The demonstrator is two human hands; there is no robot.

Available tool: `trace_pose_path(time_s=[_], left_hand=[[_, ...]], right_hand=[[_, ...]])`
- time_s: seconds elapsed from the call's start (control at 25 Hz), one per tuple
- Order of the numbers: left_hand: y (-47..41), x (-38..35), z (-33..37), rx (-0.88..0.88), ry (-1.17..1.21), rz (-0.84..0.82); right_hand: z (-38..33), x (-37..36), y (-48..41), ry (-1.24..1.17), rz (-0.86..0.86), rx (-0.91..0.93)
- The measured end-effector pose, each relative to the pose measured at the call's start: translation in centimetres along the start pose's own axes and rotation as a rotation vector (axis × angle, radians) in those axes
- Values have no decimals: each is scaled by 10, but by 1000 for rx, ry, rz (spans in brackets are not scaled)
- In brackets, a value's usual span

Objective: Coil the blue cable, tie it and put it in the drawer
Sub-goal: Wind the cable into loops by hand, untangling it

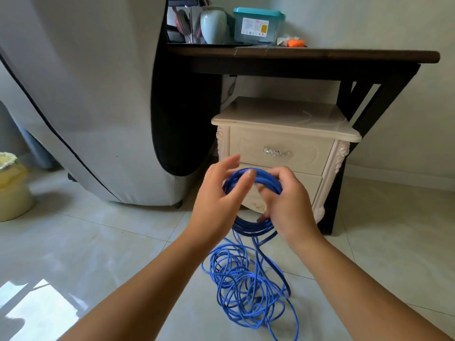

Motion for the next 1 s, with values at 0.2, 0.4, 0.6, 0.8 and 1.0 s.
trace_pose_path(time_s=[0.2, 0.4, 0.6, 0.8, 1.0], left_hand=[[-9, 9, 1, 63, -211, -207], [-11, 4, 4, 55, -155, -104], [-15, 11, -5, 265, 292, 171], [0, -12, -10, 442, 254, 284], [3, -11, -16, 537, 280, 111]], right_hand=[[2, 2, 0, 246, -121, 131], [7, 11, -5, -121, -166, -116], [12, 5, 6, -616, -344, -349], [15, -9, 9, -669, -166, -312], [14, -1, -1, -484, -41, -255]])
Point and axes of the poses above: each hand's wrist, its own y-axis away from the middle knuckle, its own x-axis out of the back of the hand, z = x × y, the point moved 1 cm from there along -y, towards the middle knuckle, and after that the axes turned 2 degrees about -x, right-handed, at the moved point
